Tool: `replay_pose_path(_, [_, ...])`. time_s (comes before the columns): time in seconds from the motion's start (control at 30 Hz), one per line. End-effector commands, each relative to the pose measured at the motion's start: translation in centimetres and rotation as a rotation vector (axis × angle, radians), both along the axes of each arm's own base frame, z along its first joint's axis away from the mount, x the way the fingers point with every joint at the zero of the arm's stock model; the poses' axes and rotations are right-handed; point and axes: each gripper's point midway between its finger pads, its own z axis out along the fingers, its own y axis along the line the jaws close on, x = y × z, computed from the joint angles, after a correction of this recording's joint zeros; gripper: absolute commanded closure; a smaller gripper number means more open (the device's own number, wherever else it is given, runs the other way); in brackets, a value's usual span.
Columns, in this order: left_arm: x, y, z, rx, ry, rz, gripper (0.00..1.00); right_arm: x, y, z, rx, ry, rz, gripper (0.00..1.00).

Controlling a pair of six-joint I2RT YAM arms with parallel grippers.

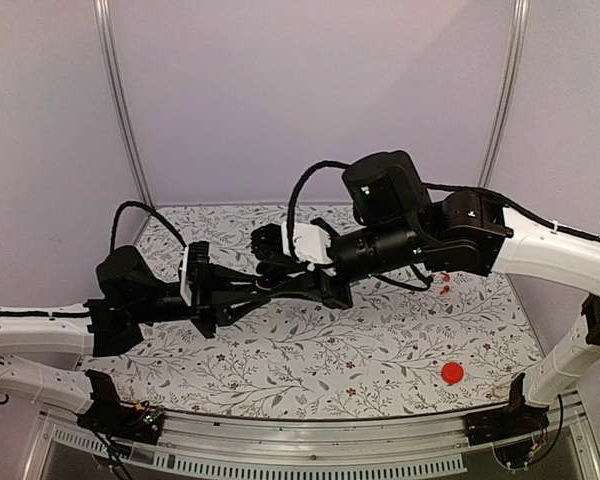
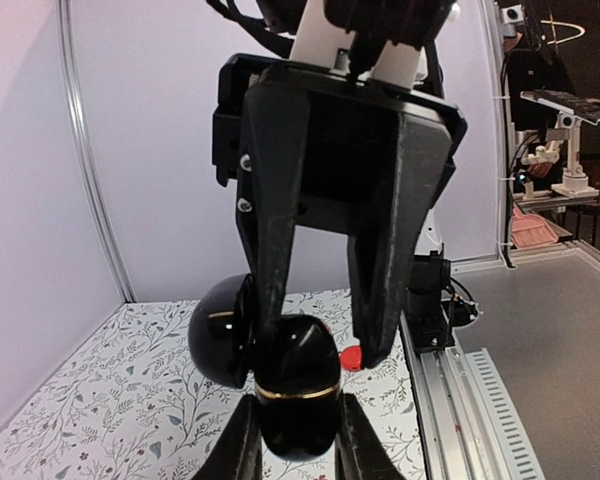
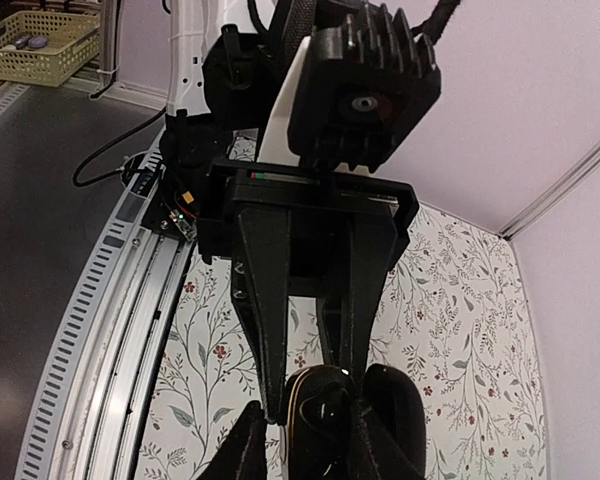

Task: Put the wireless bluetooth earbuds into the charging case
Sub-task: Insert the left earbud into the left side groove of the charging case, then move the right earbud to the center of the board.

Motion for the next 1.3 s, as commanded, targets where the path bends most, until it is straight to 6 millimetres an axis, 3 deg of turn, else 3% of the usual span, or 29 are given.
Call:
replay_pose_path(0.0, [-0.1, 0.0, 2.1, -0.053, -0.036, 0.009, 0.83, -0.8, 0.2, 0.0, -0.012, 0.013, 0.024, 0.65])
replay_pose_path(0.4, [0.6, 0.3, 2.2, -0.068, -0.032, 0.056, 0.83, -0.9, -0.3, 3.2, 0.080, -0.002, 0.010, 0.48])
replay_pose_path(0.93, [1.3, 0.7, 2.0, -0.081, -0.024, 0.099, 0.82, -1.1, -1.1, 6.3, 0.211, 0.012, -0.007, 0.47])
replay_pose_path(1.07, [1.8, 1.1, 1.9, -0.088, -0.012, 0.137, 0.82, 2.5, -3.5, 7.8, 0.311, 0.099, -0.104, 0.47])
replay_pose_path(1.17, [2.4, 1.4, 1.8, -0.095, -0.003, 0.164, 0.82, 7.6, -6.5, 7.9, 0.354, 0.183, -0.274, 0.47])
replay_pose_path(1.27, [3.0, 1.7, 1.7, -0.099, 0.008, 0.193, 0.82, 13.4, -10.8, 6.6, 0.384, 0.298, -0.499, 0.46])
